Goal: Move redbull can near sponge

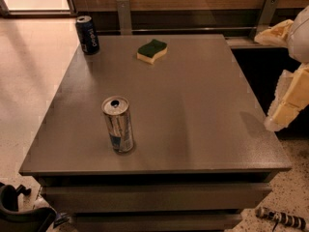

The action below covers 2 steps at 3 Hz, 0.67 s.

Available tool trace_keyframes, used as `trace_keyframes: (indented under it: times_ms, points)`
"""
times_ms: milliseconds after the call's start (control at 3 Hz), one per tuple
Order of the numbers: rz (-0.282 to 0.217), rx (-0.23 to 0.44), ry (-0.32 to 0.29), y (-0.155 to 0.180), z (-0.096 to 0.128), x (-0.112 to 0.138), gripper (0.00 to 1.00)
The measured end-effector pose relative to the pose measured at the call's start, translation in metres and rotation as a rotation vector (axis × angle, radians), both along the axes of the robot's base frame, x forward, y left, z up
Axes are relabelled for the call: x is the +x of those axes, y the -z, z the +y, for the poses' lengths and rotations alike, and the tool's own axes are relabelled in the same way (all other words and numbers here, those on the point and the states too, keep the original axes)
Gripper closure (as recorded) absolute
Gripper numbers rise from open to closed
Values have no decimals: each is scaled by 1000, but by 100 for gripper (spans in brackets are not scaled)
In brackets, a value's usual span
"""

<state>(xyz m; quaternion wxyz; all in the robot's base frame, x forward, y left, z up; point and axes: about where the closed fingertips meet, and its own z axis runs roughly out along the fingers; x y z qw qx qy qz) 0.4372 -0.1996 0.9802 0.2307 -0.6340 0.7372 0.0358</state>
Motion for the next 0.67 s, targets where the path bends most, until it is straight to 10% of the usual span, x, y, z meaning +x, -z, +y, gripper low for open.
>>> trace_keyframes:
  times_ms: [667]
  points:
    - [-49, 366, -158, 24, 49, -8, 0]
